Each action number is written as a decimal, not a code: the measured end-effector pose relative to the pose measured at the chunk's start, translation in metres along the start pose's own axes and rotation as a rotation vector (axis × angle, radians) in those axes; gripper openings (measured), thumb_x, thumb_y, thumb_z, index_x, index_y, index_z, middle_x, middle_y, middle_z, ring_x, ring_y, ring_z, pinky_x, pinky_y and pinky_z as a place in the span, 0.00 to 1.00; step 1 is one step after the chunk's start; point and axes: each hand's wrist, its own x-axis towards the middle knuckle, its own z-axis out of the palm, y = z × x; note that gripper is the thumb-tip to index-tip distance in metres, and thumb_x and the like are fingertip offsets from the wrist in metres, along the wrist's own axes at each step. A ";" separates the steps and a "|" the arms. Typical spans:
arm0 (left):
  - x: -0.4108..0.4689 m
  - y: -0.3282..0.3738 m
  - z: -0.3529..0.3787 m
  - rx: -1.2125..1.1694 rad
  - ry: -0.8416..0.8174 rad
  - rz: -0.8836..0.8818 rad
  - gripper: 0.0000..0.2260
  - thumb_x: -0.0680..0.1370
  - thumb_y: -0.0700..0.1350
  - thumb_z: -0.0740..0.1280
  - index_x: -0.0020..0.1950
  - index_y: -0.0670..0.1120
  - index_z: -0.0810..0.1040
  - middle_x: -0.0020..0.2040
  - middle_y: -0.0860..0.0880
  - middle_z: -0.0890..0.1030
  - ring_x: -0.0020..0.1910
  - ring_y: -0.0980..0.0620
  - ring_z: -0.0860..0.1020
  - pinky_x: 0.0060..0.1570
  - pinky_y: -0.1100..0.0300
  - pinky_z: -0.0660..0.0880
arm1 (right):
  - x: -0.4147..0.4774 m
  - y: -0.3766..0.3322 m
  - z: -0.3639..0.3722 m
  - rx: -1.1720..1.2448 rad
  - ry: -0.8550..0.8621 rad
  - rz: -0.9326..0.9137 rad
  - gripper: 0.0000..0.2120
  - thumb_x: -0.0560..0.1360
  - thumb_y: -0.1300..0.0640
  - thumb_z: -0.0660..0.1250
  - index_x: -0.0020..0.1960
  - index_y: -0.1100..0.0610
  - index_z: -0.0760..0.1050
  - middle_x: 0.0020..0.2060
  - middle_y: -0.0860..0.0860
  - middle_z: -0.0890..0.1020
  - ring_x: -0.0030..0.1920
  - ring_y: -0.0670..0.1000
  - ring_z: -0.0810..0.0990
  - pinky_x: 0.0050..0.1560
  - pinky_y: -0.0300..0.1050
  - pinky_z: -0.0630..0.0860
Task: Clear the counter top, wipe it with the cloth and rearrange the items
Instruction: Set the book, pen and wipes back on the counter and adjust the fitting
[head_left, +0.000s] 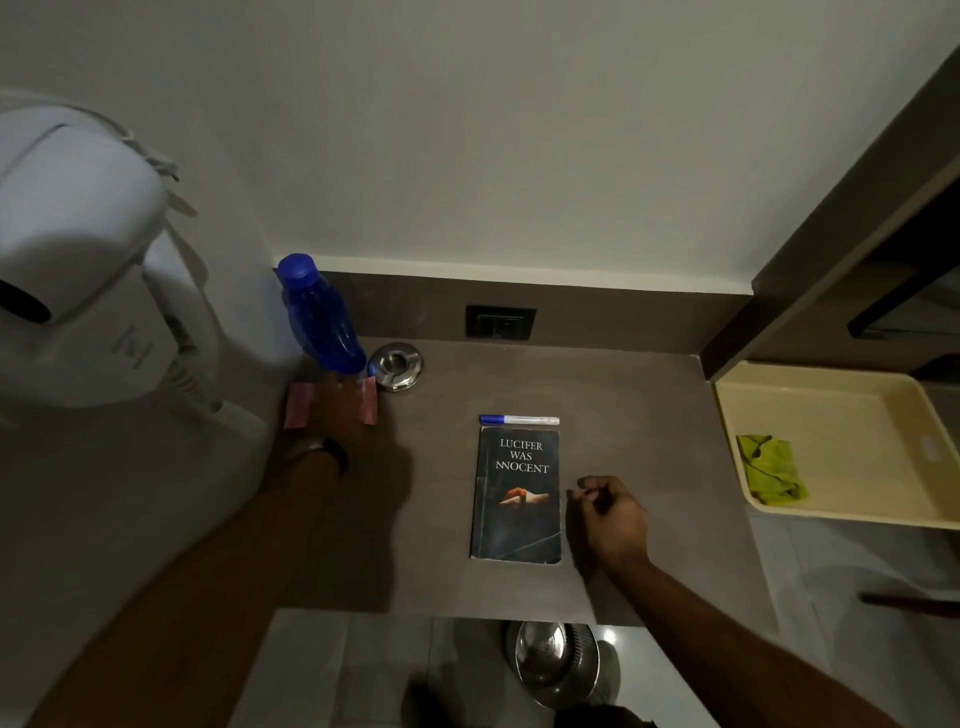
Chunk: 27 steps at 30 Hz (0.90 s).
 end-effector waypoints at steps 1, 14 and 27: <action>0.012 -0.012 -0.007 0.023 -0.014 -0.029 0.21 0.74 0.45 0.72 0.65 0.42 0.75 0.62 0.38 0.77 0.59 0.36 0.78 0.59 0.43 0.77 | -0.003 0.005 -0.001 0.006 -0.002 0.003 0.06 0.78 0.59 0.73 0.56 0.56 0.81 0.43 0.48 0.85 0.43 0.43 0.82 0.44 0.30 0.75; 0.018 -0.028 0.008 0.098 -0.166 -0.052 0.30 0.80 0.48 0.68 0.80 0.46 0.61 0.79 0.42 0.62 0.79 0.42 0.62 0.79 0.45 0.61 | -0.002 0.033 -0.015 0.012 -0.127 0.038 0.09 0.76 0.57 0.76 0.54 0.56 0.80 0.42 0.52 0.85 0.46 0.51 0.85 0.51 0.44 0.82; -0.009 0.024 0.004 -0.091 -0.235 0.022 0.32 0.71 0.49 0.78 0.72 0.47 0.71 0.73 0.44 0.71 0.72 0.44 0.71 0.73 0.47 0.69 | -0.004 0.031 -0.025 0.126 -0.186 0.023 0.07 0.74 0.63 0.77 0.50 0.60 0.81 0.38 0.57 0.82 0.37 0.48 0.78 0.45 0.40 0.80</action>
